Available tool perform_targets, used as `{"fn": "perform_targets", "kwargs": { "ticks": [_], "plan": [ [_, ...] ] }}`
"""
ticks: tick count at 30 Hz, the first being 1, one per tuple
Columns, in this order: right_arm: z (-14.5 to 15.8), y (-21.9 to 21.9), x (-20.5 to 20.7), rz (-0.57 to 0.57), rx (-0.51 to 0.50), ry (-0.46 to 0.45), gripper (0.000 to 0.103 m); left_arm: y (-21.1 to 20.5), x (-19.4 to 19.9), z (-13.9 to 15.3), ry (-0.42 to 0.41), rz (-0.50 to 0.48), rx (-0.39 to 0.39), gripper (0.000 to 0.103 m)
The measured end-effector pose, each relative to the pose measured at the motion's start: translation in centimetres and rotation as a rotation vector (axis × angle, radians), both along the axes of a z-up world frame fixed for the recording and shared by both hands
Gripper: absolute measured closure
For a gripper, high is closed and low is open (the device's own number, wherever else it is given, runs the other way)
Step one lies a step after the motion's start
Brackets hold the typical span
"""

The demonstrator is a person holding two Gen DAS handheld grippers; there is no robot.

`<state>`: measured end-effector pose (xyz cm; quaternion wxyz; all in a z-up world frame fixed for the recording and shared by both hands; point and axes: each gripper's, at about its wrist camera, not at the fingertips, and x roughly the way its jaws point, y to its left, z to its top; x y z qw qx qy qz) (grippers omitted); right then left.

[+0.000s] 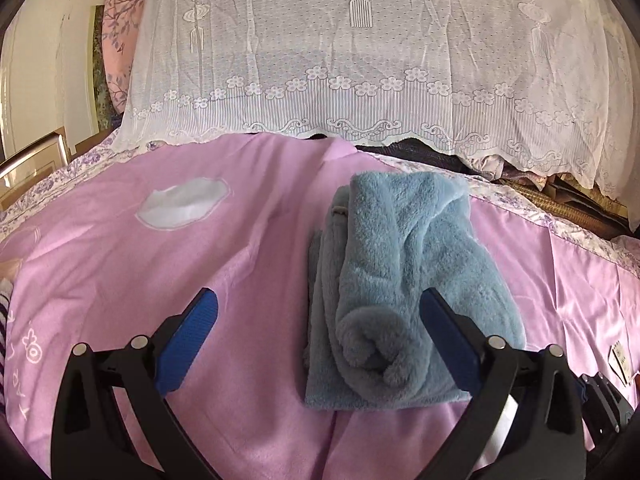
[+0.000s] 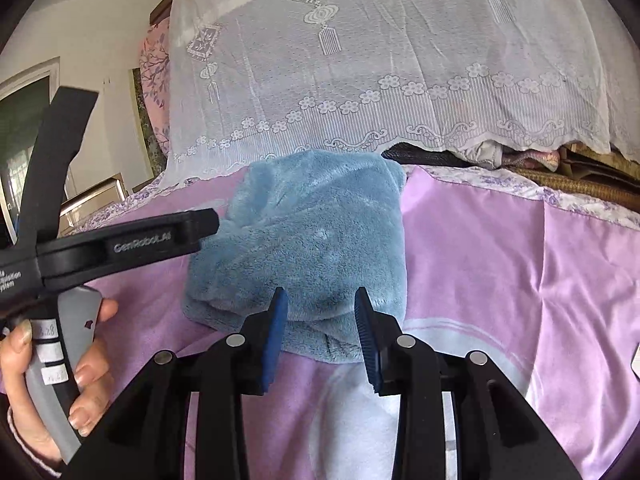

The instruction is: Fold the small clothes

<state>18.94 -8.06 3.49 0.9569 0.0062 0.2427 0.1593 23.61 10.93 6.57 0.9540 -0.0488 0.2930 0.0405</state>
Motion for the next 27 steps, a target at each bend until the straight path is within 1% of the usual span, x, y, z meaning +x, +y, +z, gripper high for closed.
{"fn": "perform_targets", "kwargs": {
  "ticks": [3, 5, 8, 11, 13, 17, 20, 22, 23, 25, 27],
  "plan": [
    [0.3, 0.7, 0.5, 0.008, -0.031, -0.022, 0.068, -0.3, 1.8, 0.2, -0.004, -0.002, 0.022, 0.005],
    [0.1, 1.1, 1.1, 0.015, -0.042, -0.014, 0.068, -0.6, 2.9, 0.0, -0.003, -0.002, 0.042, 0.005],
    [-0.7, 1.3, 2.4, 0.030, -0.039, 0.049, 0.067, -1.1, 4.6, -0.7, 0.023, 0.002, 0.076, 0.005],
    [-1.4, 1.2, 3.3, 0.044, -0.011, 0.108, 0.066, -1.1, 6.5, -2.6, 0.099, 0.011, 0.112, 0.004],
    [-1.6, 1.2, 3.3, 0.056, 0.002, 0.117, 0.065, -0.5, 7.1, -3.4, 0.130, 0.006, 0.081, 0.004],
    [-1.8, 1.7, 3.1, 0.063, -0.018, 0.115, 0.062, 0.8, 7.0, -3.6, 0.152, -0.007, -0.012, 0.004],
    [-1.3, 1.2, 2.7, 0.060, 0.012, 0.089, 0.063, 1.8, 6.4, -3.0, 0.132, -0.009, -0.079, 0.004],
    [-0.2, 0.4, 2.4, 0.052, 0.060, 0.054, 0.063, 2.0, 6.0, -2.3, 0.102, -0.001, -0.091, 0.004],
    [0.4, -0.1, 2.4, 0.038, 0.081, 0.036, 0.064, 2.2, 5.9, -2.2, 0.096, 0.000, -0.096, 0.004],
    [1.5, -0.8, 3.1, 0.019, 0.109, 0.021, 0.075, 2.0, 6.2, -2.6, 0.113, -0.004, -0.100, 0.004],
    [2.2, -1.4, 4.4, 0.014, 0.142, 0.024, 0.082, 1.7, 6.4, -3.3, 0.134, -0.006, -0.093, 0.004]
  ]
}}
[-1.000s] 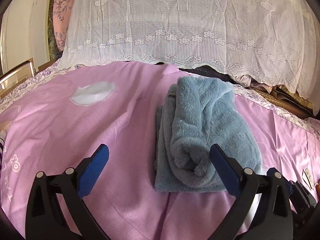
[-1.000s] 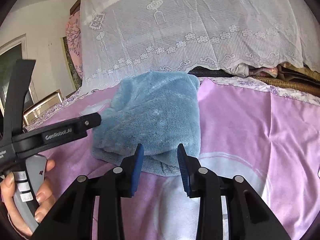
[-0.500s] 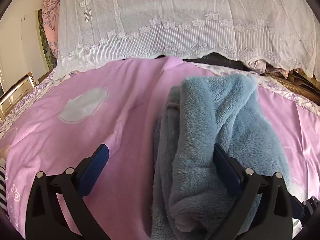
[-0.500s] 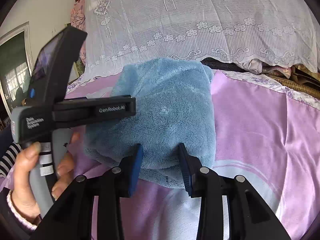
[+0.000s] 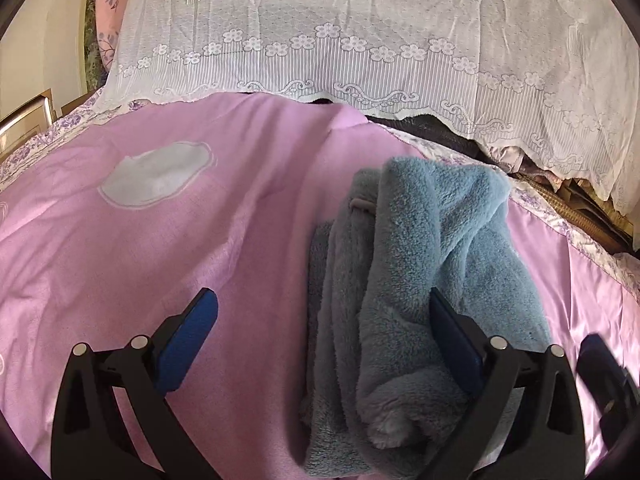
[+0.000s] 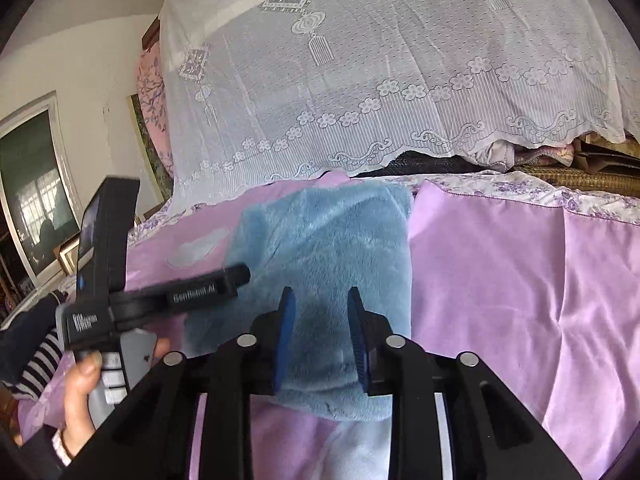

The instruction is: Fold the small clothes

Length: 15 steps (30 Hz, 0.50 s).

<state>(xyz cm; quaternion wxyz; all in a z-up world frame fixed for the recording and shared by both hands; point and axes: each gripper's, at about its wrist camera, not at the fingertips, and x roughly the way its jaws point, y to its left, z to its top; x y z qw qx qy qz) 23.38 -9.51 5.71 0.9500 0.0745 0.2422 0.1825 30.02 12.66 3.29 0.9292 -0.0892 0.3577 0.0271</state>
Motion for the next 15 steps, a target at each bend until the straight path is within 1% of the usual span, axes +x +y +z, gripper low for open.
{"fn": "perform_targets", "kwargs": {
  "ticks": [4, 5, 7, 9, 10, 12, 15],
  "plan": [
    [0.6, -0.6, 3.0, -0.007, 0.071, 0.051, 0.084, 0.2, 0.1, -0.4, 0.009, 0.003, -0.022, 0.004],
    [0.8, -0.4, 3.7, -0.005, 0.075, 0.065, 0.084, 0.4, 0.1, -0.6, 0.016, 0.006, -0.035, 0.004],
    [1.1, 0.0, 5.2, 0.012, 0.069, 0.090, 0.084, 0.9, 0.3, -1.3, 0.036, 0.015, -0.088, 0.004],
    [1.3, 0.9, 7.2, 0.015, 0.020, 0.135, 0.084, 1.5, 0.4, -1.8, 0.051, 0.019, -0.155, 0.004],
    [1.4, 1.3, 8.4, 0.013, -0.005, 0.160, 0.084, 1.7, 0.5, -1.9, 0.056, 0.017, -0.172, 0.004],
    [1.8, 2.1, 10.7, 0.019, -0.043, 0.191, 0.084, 1.8, 0.7, -2.1, 0.062, 0.019, -0.181, 0.004],
    [2.0, 3.7, 14.2, 0.041, -0.083, 0.256, 0.084, 1.5, 0.8, -2.1, 0.062, 0.024, -0.160, 0.004]
  ]
}}
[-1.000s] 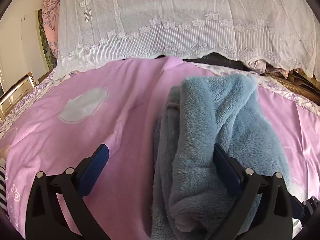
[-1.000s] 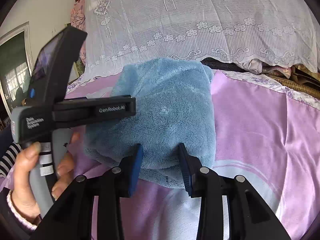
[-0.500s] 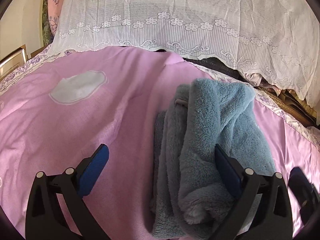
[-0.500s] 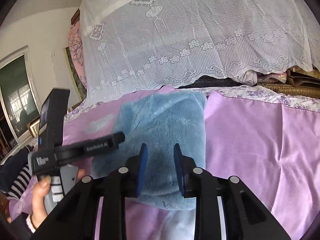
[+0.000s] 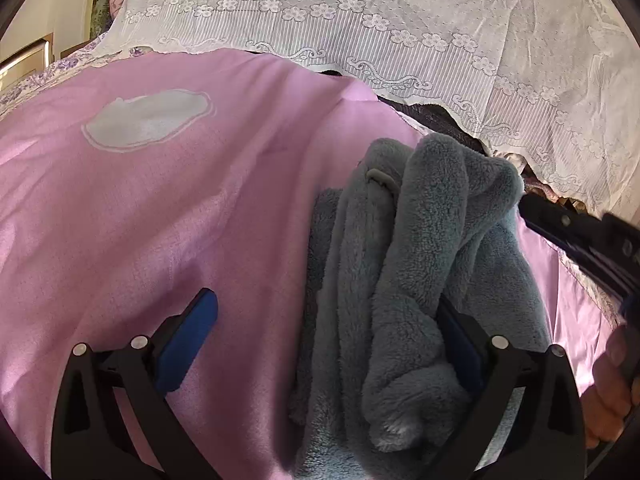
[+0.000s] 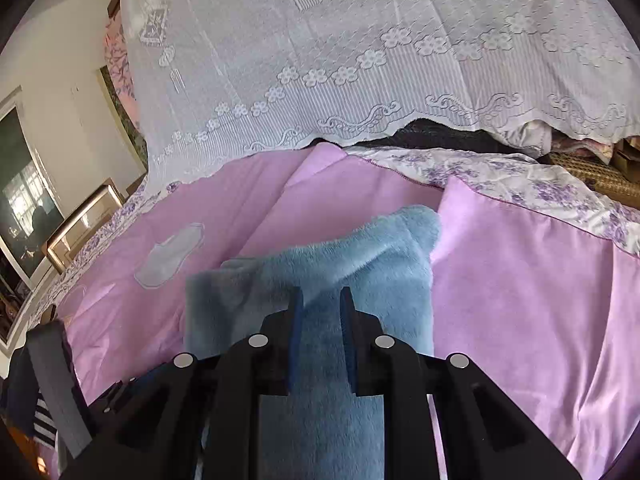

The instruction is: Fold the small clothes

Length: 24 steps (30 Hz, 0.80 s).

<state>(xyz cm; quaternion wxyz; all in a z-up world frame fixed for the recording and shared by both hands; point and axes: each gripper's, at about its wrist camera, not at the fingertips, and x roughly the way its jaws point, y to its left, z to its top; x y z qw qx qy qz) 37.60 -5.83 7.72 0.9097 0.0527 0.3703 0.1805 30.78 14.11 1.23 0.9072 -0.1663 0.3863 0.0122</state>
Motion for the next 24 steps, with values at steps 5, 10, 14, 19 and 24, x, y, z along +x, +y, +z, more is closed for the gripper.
{"fn": "perform_targets", "kwargs": {
  "ticks": [5, 10, 14, 19, 24],
  "plan": [
    [-3.5, 2.5, 5.7, -0.024, -0.050, 0.176, 0.087, -0.4, 0.0, 0.0, 0.003, 0.013, 0.046, 0.004],
    [-3.8, 3.7, 5.5, -0.034, -0.084, 0.135, 0.085, 0.5, 0.2, -0.1, 0.016, 0.017, -0.008, 0.004],
    [-0.5, 4.3, 2.6, 0.033, -0.045, 0.022, 0.084, 1.3, 0.0, 0.0, 0.011, 0.026, -0.067, 0.004],
    [-1.1, 9.2, 2.0, 0.161, -0.157, 0.073, 0.084, 0.9, -0.1, 0.0, 0.013, 0.031, -0.044, 0.004],
    [-2.6, 8.4, 4.0, 0.154, -0.023, 0.195, 0.085, 1.8, 0.4, -0.5, 0.041, 0.040, -0.083, 0.004]
  ]
}}
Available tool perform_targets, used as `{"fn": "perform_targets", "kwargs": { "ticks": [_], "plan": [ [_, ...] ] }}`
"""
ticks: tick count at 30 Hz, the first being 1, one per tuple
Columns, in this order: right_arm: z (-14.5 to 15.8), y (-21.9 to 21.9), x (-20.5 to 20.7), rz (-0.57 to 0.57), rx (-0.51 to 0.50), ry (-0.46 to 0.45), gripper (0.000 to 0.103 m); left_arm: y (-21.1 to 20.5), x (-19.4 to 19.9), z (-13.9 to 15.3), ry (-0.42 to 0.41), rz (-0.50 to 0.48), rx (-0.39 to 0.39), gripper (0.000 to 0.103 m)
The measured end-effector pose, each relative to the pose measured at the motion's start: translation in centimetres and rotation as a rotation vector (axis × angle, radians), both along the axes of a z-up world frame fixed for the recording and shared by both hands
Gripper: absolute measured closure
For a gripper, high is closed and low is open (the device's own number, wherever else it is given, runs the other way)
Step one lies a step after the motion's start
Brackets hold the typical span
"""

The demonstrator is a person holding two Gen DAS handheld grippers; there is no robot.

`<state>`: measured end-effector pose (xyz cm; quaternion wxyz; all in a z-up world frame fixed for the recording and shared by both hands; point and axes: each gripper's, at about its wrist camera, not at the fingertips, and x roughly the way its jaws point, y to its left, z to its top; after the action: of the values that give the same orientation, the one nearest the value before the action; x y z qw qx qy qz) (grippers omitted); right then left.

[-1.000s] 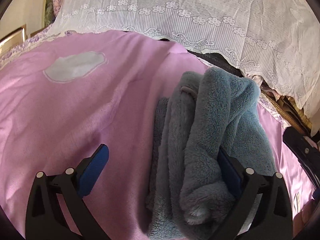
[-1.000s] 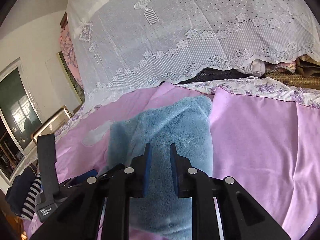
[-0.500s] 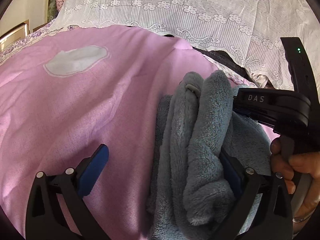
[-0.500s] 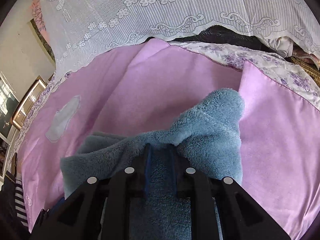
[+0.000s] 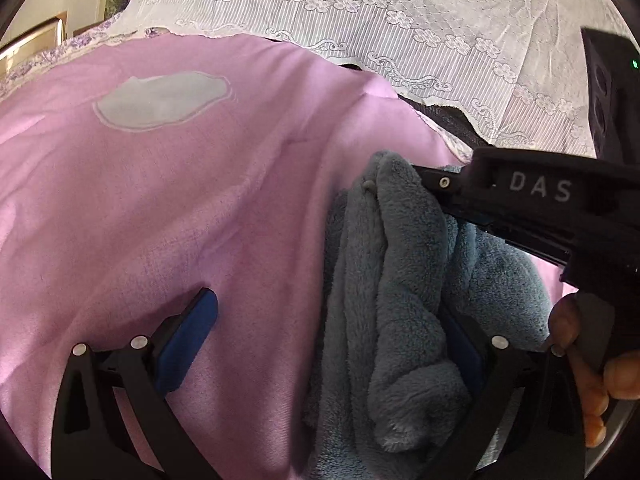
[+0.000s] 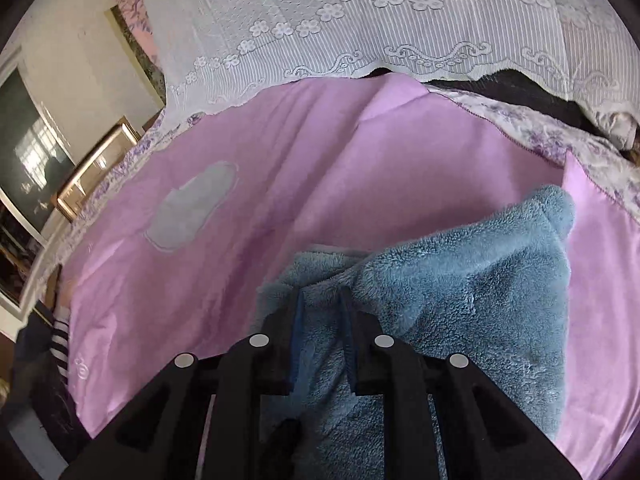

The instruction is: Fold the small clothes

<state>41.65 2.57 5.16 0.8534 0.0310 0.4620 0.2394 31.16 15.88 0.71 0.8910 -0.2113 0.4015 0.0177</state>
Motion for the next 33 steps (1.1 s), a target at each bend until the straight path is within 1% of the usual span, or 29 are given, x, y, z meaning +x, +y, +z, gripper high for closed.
{"fn": "perform_targets", "kwargs": {
  "ticks": [1, 3, 5, 7, 9, 11, 13, 14, 15, 18, 20, 21, 23, 25, 26, 28, 29, 30, 31, 33],
  "plan": [
    [0.6, -0.5, 0.1, 0.008, 0.033, -0.008, 0.085, 0.2, 0.1, -0.1, 0.002, -0.003, -0.015, 0.004],
    [2.3, -2.3, 0.2, -0.020, 0.067, -0.068, 0.084, 0.2, 0.2, -0.1, 0.003, -0.003, -0.021, 0.004],
    [3.6, -4.5, 0.9, -0.094, 0.061, -0.101, 0.084, 0.0, 0.2, -0.1, 0.002, -0.003, -0.011, 0.004],
    [3.5, -7.0, 2.0, -0.194, 0.047, -0.089, 0.083, -0.1, 0.2, 0.0, 0.000, -0.002, -0.008, 0.004],
    [2.3, -9.0, 2.9, -0.259, 0.035, -0.051, 0.083, 0.0, 0.2, 0.0, 0.000, -0.002, -0.012, 0.004],
    [-0.1, -10.1, 3.5, -0.264, 0.031, 0.001, 0.084, 0.0, 0.3, -0.1, 0.000, -0.007, -0.013, 0.004],
    [-2.3, -9.9, 3.9, -0.259, -0.013, 0.034, 0.085, -0.1, 0.4, -0.1, 0.000, -0.020, -0.008, 0.004],
    [-2.8, -9.8, 3.8, -0.254, -0.017, 0.037, 0.085, -0.3, 0.4, -0.1, -0.001, -0.019, 0.002, 0.004],
    [-2.6, -9.7, 3.6, -0.259, -0.016, 0.019, 0.085, -0.2, 0.4, 0.0, -0.001, -0.016, 0.007, 0.004],
    [-1.0, -10.2, 1.9, -0.275, 0.017, -0.047, 0.084, 0.2, 0.4, -0.1, 0.003, -0.017, -0.022, 0.004],
    [-0.1, -10.8, 0.1, -0.267, 0.056, -0.071, 0.083, 0.5, 0.4, -0.2, 0.006, -0.018, -0.041, 0.004],
    [0.2, -11.1, -1.2, -0.264, 0.057, -0.092, 0.081, 0.6, 0.4, -0.3, 0.007, -0.019, -0.045, 0.004],
    [0.7, -11.7, -4.6, -0.246, 0.047, -0.160, 0.074, 0.5, 0.4, -0.2, 0.007, -0.019, -0.042, 0.004],
    [0.5, -12.2, -8.0, -0.217, 0.021, -0.220, 0.069, 0.6, 0.3, -0.2, 0.007, -0.019, -0.042, 0.004],
    [-0.1, -12.5, -9.4, -0.206, 0.006, -0.236, 0.068, 0.6, 0.3, -0.2, 0.007, -0.019, -0.042, 0.004],
    [-2.3, -13.0, -10.9, -0.184, -0.008, -0.204, 0.062, 0.5, 0.3, -0.2, 0.008, -0.026, -0.039, 0.004],
    [-3.4, -13.7, -11.4, -0.193, 0.022, -0.211, 0.059, 0.2, 0.4, -0.2, 0.008, -0.034, -0.035, 0.004],
    [-4.1, -14.6, -11.5, -0.209, 0.077, -0.211, 0.050, 0.1, 0.3, -0.2, 0.006, -0.037, -0.026, 0.004],
    [-4.6, -15.7, -11.0, -0.227, 0.148, -0.165, 0.044, 0.0, 0.2, -0.2, 0.004, -0.040, -0.021, 0.004],
    [-5.5, -18.0, -10.1, -0.259, 0.350, -0.025, 0.040, 0.2, 0.2, -0.2, 0.006, -0.043, -0.031, 0.004]
  ]
}}
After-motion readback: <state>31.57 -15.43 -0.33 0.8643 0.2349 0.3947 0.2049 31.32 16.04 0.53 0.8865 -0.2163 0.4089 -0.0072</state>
